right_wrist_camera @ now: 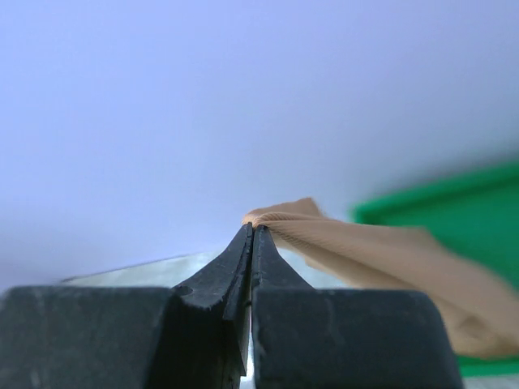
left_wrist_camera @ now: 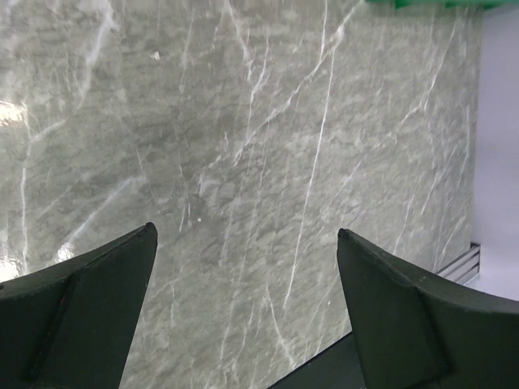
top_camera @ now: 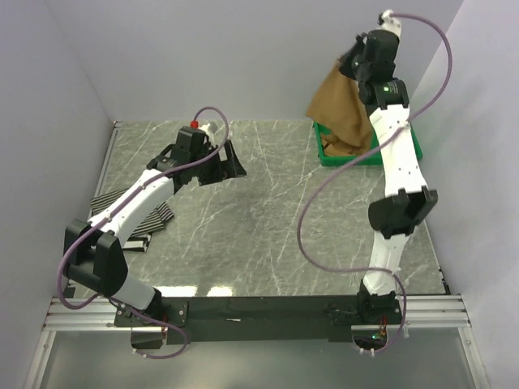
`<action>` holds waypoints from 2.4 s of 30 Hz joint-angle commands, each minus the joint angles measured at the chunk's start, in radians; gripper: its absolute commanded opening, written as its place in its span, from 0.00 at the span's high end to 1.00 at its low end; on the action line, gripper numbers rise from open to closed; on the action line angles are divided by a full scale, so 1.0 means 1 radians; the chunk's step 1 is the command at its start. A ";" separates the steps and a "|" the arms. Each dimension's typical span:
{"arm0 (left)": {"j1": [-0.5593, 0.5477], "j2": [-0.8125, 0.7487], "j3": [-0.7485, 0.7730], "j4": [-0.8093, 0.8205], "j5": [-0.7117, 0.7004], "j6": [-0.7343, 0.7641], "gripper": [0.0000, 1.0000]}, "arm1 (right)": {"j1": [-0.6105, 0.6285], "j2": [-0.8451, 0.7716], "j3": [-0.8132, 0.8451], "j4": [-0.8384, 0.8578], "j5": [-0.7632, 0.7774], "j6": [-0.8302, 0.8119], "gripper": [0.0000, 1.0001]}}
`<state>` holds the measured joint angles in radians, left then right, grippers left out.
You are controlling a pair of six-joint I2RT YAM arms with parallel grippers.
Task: Fold and stack the tank tops
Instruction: Grab the tank top from the pile, then move the tank top to the center of the board, then flatten the tank top out
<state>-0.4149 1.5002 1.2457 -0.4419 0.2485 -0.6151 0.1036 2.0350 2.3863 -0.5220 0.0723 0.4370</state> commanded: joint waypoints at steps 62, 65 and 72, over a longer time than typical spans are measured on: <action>0.014 0.012 -0.384 0.192 -0.066 -0.098 0.77 | 0.481 -0.275 -1.208 0.320 -0.161 0.022 0.50; 0.014 -0.032 -0.371 0.148 -0.135 -0.101 0.99 | 0.479 -0.271 -1.233 0.321 -0.181 0.028 0.62; 0.016 -0.176 -0.258 0.011 -0.279 -0.097 1.00 | 0.473 -0.312 -1.198 0.269 -0.192 0.025 1.00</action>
<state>-0.4004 1.3918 0.8993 -0.3759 0.0669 -0.7231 0.5816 1.7710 1.1557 -0.2394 -0.1001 0.4728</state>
